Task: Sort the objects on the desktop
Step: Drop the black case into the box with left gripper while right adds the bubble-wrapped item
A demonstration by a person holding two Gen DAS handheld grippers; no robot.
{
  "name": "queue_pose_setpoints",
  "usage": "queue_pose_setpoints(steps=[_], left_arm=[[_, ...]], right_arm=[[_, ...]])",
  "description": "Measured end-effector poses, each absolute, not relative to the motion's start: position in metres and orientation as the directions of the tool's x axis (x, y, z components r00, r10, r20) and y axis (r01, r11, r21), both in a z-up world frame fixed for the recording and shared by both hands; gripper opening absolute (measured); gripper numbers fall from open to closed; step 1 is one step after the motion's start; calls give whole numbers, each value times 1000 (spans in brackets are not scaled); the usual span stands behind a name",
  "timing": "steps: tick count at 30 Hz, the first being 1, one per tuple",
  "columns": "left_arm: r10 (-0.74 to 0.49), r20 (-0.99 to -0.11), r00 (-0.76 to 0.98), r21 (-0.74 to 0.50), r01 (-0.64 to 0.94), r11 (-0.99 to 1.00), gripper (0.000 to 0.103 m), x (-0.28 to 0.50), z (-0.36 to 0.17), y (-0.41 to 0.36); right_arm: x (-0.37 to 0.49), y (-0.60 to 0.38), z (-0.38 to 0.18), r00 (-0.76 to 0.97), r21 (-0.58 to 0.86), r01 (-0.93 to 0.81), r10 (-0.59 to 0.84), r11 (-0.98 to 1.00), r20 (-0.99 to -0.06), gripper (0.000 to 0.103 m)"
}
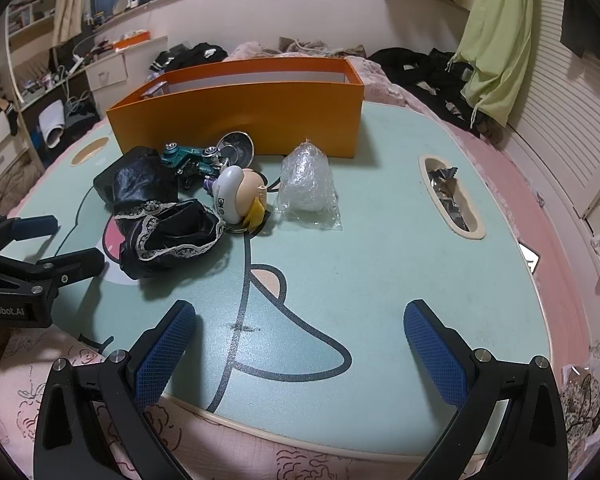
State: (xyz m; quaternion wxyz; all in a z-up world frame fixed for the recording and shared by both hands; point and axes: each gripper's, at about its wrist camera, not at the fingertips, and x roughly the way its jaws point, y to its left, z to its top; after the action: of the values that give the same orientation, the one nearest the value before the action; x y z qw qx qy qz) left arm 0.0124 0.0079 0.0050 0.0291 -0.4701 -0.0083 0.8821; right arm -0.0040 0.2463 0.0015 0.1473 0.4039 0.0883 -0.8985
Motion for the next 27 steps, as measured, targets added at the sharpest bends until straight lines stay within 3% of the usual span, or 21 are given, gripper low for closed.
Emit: queue_pose_setpoints(steps=[8,11,14,20,24,27], left_arm=[[73,-820,-568,-57,-46,-997,101,11,6,4],[148,-803,-578,-130,-72,-989,89,10,13,-1],[184,-782,-596,-167,-84,-982,86,-2,23,-3],[144,-789,-597,-108,-96,-989,60,-42,23,2],[153,-784,-601,-101,-119,-988,41,-49,15,4],[180,-772,-609,-121,-137,-983,40,-43,14,3]], right_arm=[[0,246,5,-638,-39,341,-201,-939,-744,103],[0,246,6,-639,-38,342,-203,-939,-742,103],[0,246,6,-639,-37,343,-204,-939,-742,103],[0,251,8,-646,-23,329,-207,-944,-734,103],[-3,271,21,-662,88,318,-287,-944,-692,101],[-12,278,34,-698,95,277,-268,-956,-665,93]])
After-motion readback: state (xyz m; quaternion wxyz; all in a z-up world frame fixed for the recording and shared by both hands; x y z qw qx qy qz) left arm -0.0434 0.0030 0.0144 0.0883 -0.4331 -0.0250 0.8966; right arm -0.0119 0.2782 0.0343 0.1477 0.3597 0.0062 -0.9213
